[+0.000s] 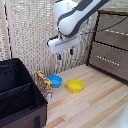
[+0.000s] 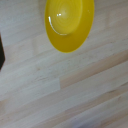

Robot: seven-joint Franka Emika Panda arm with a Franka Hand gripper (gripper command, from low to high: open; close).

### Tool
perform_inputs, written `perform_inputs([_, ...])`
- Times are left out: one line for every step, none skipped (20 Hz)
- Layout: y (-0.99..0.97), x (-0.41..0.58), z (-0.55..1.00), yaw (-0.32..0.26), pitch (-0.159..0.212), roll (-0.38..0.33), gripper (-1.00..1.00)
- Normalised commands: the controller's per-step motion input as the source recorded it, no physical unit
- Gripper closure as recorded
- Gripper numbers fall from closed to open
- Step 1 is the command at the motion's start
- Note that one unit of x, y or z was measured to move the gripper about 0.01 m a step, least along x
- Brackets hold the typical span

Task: Move your gripper towards the bottom drawer handle. Grasp the handle gently with your gripper. Apply gentle outward force to slide the bottom drawer open.

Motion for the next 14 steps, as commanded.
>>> perform_inputs([-0.13,0.0,-0.05,0.081,0.017,-0.375,-1.0])
perform_inputs([-0.13,0.0,-0.05,0.081,0.017,-0.375,-1.0])
perform_inputs([-0.13,0.0,-0.05,0.08,0.018,-0.375,-1.0])
perform_inputs([-0.13,0.0,-0.05,0.079,0.02,-0.375,-1.0])
perform_inputs([-0.14,0.0,-0.05,0.079,0.02,-0.375,-1.0])
perform_inputs([-0.13,0.0,-0.05,0.079,0.02,-0.375,-1.0])
perform_inputs([-0.13,0.0,-0.05,0.079,0.021,-0.375,-1.0])
perform_inputs([-0.13,0.0,-0.05,0.079,0.02,-0.375,-1.0])
perform_inputs([-0.13,0.0,-0.05,0.079,0.02,-0.375,-1.0])
perform_inputs([-0.13,0.0,-0.05,0.079,0.02,-0.375,-1.0])
perform_inputs([-0.13,0.0,-0.05,0.079,0.021,-0.375,-1.0])
perform_inputs([-0.13,0.0,-0.05,0.079,0.02,-0.375,-1.0])
perform_inputs([-0.13,0.0,-0.05,0.079,0.02,-0.375,-1.0])
perform_inputs([-0.14,0.0,-0.05,0.078,0.023,-0.375,-1.0])
